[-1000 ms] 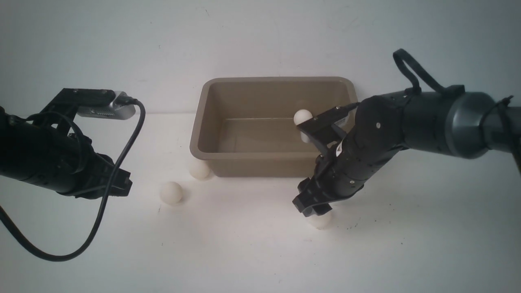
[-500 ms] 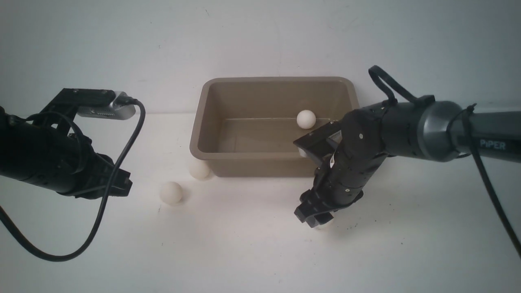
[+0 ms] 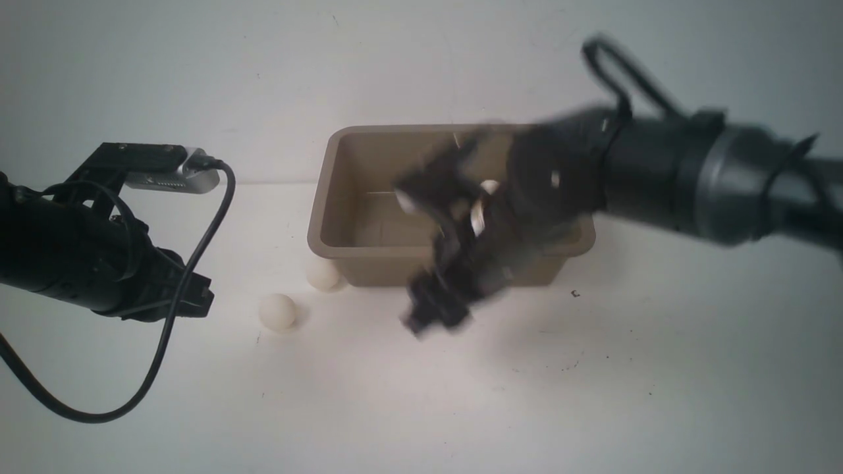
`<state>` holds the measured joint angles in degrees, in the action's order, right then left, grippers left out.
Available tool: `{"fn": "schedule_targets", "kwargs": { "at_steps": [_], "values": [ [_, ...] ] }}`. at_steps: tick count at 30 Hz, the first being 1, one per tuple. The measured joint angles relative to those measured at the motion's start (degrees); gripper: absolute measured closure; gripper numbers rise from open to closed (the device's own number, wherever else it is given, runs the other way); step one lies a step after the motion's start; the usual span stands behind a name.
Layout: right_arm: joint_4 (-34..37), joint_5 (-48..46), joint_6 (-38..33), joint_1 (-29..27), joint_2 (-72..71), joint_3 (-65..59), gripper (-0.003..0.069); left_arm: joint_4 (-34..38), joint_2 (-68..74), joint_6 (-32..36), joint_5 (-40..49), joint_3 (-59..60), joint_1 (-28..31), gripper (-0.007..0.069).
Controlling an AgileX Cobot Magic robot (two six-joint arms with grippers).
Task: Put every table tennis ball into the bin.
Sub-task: Use the right arm to put the table tennis ball into the box, then use the left arm to clamp the table tennis ball closest to it
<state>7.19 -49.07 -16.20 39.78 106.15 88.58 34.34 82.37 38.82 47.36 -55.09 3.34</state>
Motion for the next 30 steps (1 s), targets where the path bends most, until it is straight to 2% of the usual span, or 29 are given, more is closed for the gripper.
{"fn": "schedule_targets", "kwargs": {
  "at_steps": [4, 8, 13, 19, 25, 30],
  "values": [
    [-10.18, 1.57, 4.46, -2.27, 1.42, 12.37, 0.0296, 0.0, 0.0, 0.0, -0.95, 0.0, 0.0, 0.0628],
    [-15.27, -1.0, 5.59, -6.95, 7.1, 21.12, 0.0296, 1.11, 0.13, 0.07, -1.32, 0.0, 0.0, 0.0628],
    [-14.12, -5.22, 5.53, -11.51, 14.89, 26.07, 0.0296, 2.72, 1.34, 0.78, -1.66, -0.05, 0.0, 0.0628],
    [-10.91, -6.09, 4.33, -13.25, 19.43, 26.42, 0.0276, 2.9, 2.81, 1.22, -1.92, -0.05, 0.0, 0.0625],
    [-9.46, -6.31, 3.38, -13.25, 20.25, 28.21, 0.0109, 6.75, 4.87, 4.59, -3.97, -0.05, 0.0, 0.0592],
    [-5.73, -9.05, 2.44, -13.25, 19.28, 32.9, 0.0088, 12.38, 7.42, 9.48, -4.8, -0.05, 0.0, 0.0533]
  ]
}}
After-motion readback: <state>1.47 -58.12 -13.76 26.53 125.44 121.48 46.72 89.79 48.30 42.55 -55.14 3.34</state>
